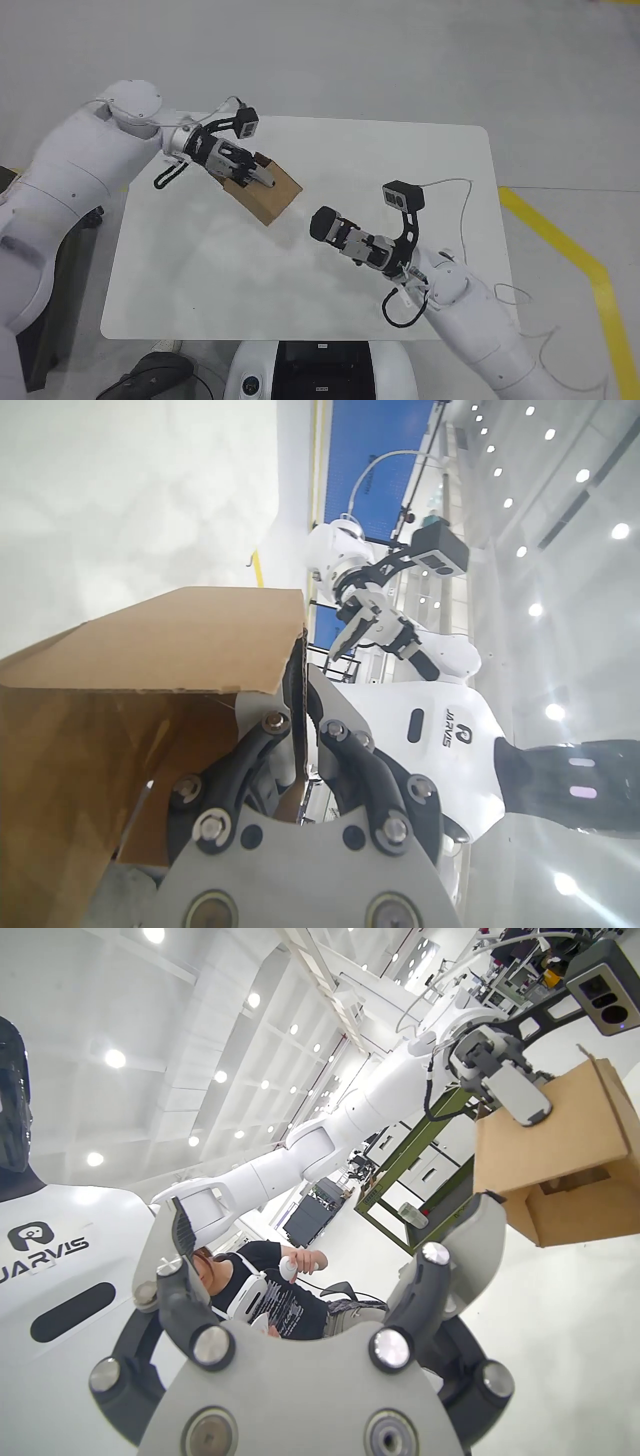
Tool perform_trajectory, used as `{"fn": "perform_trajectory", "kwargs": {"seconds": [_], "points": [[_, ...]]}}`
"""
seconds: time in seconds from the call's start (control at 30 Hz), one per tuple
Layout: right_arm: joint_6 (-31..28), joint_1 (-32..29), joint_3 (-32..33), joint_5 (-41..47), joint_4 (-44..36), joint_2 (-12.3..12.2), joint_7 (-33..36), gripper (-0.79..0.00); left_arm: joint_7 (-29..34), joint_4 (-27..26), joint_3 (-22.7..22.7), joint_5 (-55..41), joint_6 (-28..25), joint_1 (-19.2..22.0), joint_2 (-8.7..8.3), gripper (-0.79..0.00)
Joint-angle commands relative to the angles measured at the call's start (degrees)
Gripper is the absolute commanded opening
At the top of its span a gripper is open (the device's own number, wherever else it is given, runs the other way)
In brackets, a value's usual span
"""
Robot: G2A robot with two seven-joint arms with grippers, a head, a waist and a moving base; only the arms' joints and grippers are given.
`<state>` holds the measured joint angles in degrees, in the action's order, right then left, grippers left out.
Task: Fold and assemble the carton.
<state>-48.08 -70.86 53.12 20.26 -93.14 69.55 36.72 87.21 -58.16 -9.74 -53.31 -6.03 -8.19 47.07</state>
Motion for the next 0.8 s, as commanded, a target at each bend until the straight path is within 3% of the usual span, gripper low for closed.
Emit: {"fn": "perform_trajectory", "kwargs": {"seconds": [0.0, 0.3, 0.63, 0.77], "points": [[0.07, -0.38, 0.56, -0.36, -0.10, -0.10, -0.16, 0.000, -2.65, -0.77, 0.00, 6.73, 2.03, 0.67, 0.36, -0.785], [0.65, -2.77, 3.45, -1.41, -0.60, -0.76, -0.53, 0.000, -10.23, -9.31, 0.00, 29.06, 11.35, 0.81, 2.24, -0.785], [0.00, -5.96, 7.60, -3.05, -1.81, -1.59, -1.88, 0.000, -20.26, -17.44, 0.00, 42.50, 12.95, -0.92, 5.09, -0.785], [-0.39, -7.52, 9.59, -3.38, -2.67, -1.97, -2.60, 0.000, -20.98, -20.87, 0.00, 51.08, 15.13, -2.71, 6.19, -0.785]]}}
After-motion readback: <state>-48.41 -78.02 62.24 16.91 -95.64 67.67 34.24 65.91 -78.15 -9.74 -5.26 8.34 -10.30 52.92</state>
